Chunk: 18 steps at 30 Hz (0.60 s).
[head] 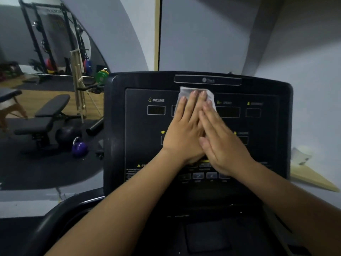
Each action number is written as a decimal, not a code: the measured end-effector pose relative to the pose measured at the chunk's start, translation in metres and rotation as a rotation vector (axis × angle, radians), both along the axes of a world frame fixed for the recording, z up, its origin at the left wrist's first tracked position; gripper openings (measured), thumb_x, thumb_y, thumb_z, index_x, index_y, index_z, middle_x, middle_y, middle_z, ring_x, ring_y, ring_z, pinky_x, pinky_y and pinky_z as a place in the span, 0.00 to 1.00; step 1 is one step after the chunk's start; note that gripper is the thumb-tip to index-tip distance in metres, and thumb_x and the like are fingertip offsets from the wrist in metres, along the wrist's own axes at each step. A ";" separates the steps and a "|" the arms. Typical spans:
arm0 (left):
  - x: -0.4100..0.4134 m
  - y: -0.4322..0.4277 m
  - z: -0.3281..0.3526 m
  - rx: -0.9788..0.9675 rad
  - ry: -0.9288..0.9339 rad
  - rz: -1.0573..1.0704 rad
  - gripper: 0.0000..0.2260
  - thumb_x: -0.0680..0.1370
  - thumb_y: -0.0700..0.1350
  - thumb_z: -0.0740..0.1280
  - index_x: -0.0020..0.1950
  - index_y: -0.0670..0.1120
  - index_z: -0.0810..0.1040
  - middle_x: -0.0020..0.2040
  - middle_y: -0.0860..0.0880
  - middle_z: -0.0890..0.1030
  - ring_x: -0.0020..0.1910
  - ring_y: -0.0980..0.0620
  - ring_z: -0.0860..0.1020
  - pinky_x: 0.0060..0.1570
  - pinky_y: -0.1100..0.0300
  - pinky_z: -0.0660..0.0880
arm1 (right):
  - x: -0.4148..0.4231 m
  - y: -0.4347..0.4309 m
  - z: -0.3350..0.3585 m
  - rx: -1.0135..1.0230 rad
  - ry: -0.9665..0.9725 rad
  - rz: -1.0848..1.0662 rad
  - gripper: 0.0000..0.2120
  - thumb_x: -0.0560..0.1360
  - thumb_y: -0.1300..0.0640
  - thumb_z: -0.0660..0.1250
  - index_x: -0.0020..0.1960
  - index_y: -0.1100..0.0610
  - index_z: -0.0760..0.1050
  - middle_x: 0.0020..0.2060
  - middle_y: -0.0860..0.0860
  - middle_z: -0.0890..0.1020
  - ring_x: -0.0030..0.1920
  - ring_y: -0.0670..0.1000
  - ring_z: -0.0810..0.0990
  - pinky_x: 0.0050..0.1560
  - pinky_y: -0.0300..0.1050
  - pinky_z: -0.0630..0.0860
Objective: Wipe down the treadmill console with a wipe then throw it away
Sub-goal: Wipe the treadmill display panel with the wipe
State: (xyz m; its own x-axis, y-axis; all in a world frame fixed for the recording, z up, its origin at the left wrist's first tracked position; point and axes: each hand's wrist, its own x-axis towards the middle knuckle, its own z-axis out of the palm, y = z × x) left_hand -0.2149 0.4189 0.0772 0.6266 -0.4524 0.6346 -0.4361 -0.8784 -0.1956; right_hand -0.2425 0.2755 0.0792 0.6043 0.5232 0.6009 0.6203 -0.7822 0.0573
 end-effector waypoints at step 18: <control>-0.019 -0.025 0.002 0.199 0.028 0.145 0.44 0.74 0.69 0.51 0.79 0.38 0.53 0.80 0.39 0.54 0.79 0.43 0.50 0.74 0.33 0.45 | 0.002 -0.061 -0.010 -0.126 -0.182 -0.139 0.29 0.78 0.48 0.55 0.72 0.65 0.66 0.73 0.62 0.66 0.76 0.59 0.61 0.74 0.51 0.60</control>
State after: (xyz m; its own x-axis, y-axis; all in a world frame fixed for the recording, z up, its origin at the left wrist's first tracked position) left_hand -0.2341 0.3941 0.0788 0.7105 -0.4708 0.5230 -0.3158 -0.8775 -0.3608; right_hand -0.2404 0.2149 0.0693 0.5634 0.5201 0.6419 0.4780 -0.8389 0.2602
